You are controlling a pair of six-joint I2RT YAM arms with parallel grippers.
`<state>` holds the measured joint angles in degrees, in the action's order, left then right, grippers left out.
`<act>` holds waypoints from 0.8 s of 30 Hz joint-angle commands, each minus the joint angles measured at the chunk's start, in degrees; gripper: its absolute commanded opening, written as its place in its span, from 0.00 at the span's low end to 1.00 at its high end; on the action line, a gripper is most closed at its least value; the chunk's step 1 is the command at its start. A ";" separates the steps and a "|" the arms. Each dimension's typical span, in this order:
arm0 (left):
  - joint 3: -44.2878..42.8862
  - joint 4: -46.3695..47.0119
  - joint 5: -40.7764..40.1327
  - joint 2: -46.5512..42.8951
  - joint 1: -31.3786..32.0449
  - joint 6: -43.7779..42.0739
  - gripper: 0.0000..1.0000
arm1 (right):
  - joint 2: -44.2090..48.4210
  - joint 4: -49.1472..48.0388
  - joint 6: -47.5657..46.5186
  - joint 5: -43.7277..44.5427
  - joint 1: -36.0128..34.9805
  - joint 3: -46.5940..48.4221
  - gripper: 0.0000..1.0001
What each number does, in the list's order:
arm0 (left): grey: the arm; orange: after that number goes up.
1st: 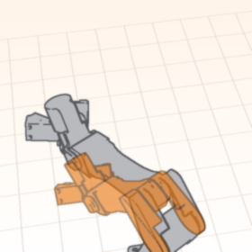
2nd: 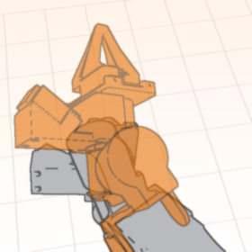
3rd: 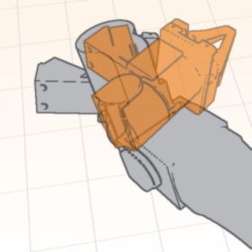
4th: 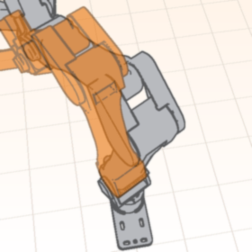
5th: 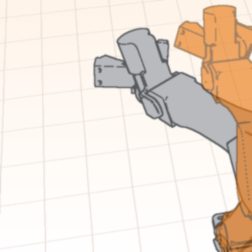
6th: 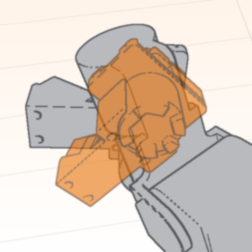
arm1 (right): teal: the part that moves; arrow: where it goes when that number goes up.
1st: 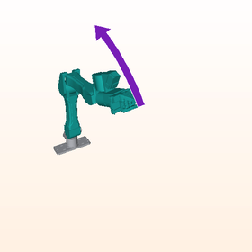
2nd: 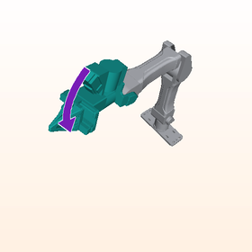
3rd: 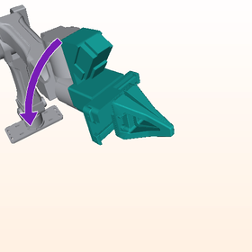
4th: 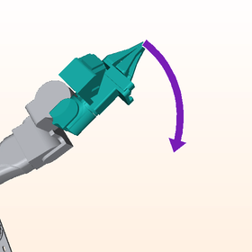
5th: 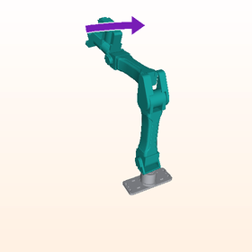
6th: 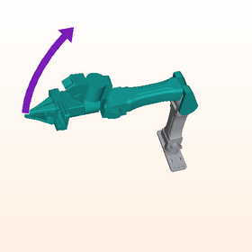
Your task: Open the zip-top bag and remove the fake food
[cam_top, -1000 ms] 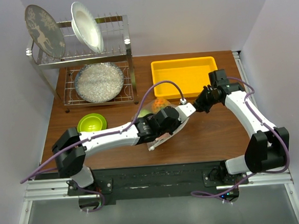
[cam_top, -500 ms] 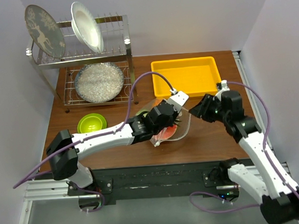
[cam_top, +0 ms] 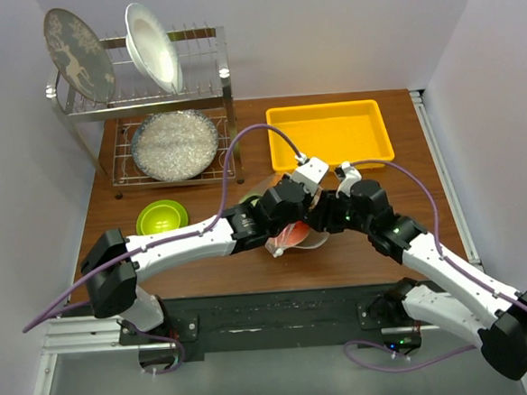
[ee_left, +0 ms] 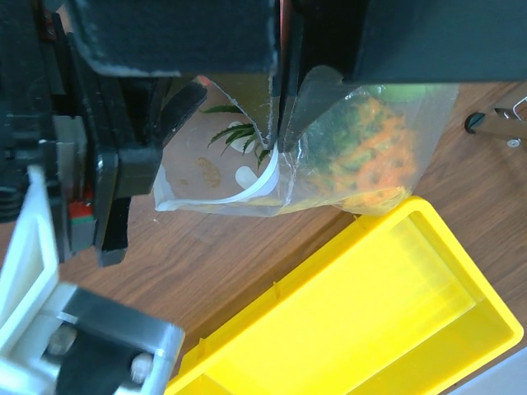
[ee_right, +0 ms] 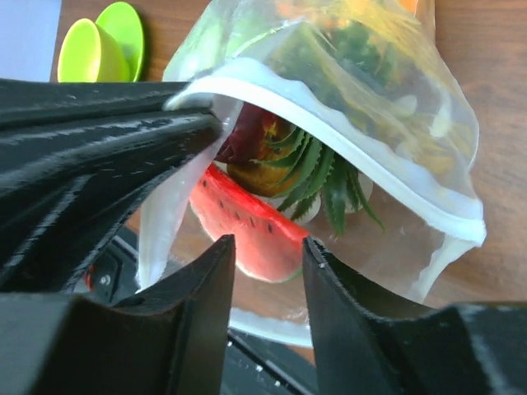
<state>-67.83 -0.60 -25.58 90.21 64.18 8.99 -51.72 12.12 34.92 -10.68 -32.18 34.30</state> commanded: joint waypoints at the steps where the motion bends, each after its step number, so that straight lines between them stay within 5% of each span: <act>1: -0.98 4.03 -0.61 -1.09 -0.37 1.47 0.00 | 0.31 -4.65 -1.25 5.56 -1.30 -3.71 0.49; 11: -0.98 4.20 0.01 -0.83 -0.37 1.03 0.00 | 1.89 -11.85 -2.13 3.21 -1.92 -9.25 0.62; 24: -2.92 3.77 2.55 0.58 -0.37 1.64 0.00 | -2.06 -18.27 -1.26 2.94 -3.15 -10.22 0.56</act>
<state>-68.03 -0.03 -24.01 90.48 64.14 9.47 -53.47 -1.48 33.41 -7.09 -34.46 24.71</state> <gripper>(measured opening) 0.019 0.606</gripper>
